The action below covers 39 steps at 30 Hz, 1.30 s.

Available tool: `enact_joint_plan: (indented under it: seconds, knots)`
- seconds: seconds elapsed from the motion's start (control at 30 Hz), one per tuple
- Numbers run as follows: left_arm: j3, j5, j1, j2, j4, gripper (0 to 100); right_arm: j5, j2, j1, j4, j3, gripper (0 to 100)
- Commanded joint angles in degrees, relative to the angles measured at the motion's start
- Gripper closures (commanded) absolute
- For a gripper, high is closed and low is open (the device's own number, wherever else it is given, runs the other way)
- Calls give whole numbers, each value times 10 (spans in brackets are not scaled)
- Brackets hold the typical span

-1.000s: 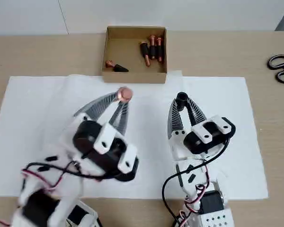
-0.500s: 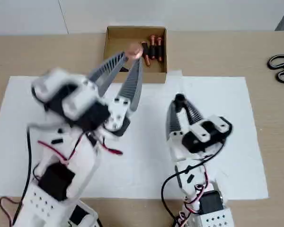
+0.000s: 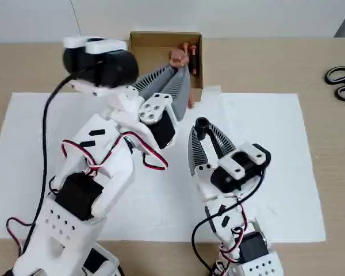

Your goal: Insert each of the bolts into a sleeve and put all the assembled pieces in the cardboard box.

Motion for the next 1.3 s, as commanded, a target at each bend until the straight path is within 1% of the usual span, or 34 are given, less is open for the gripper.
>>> enact_joint_plan:
  seconds: [0.0,0.07,0.23,0.3,0.37,0.43,0.5,0.83,1.07,1.17,1.27]
  knots:
    - [-29,3,4,3,4,994,6,-8,-2,-51,4,995]
    - [-29,3,4,3,2,994,21,-7,-2,-51,4,995]
    - [-28,1,8,4,0,994,122,-8,-7,-53,4,995]
    - [-28,-25,24,13,1,994,159,-7,-20,-52,4,995]
    - [-28,-71,41,25,2,994,177,-7,-37,-52,4,995]
    - [-28,-101,57,35,2,994,178,-7,-49,-52,4,995]
    - [-28,-113,65,41,2,994,178,-7,-51,-52,4,995]
    - [-32,-114,62,37,1,994,178,-7,-27,-52,4,995]
    - [-27,-114,62,-8,1,994,176,-7,-2,-52,4,995]
    - [-3,-116,62,-12,-1,994,135,-7,-2,-52,4,995]
    - [15,-149,65,-12,-12,994,88,-7,-2,-52,4,995]
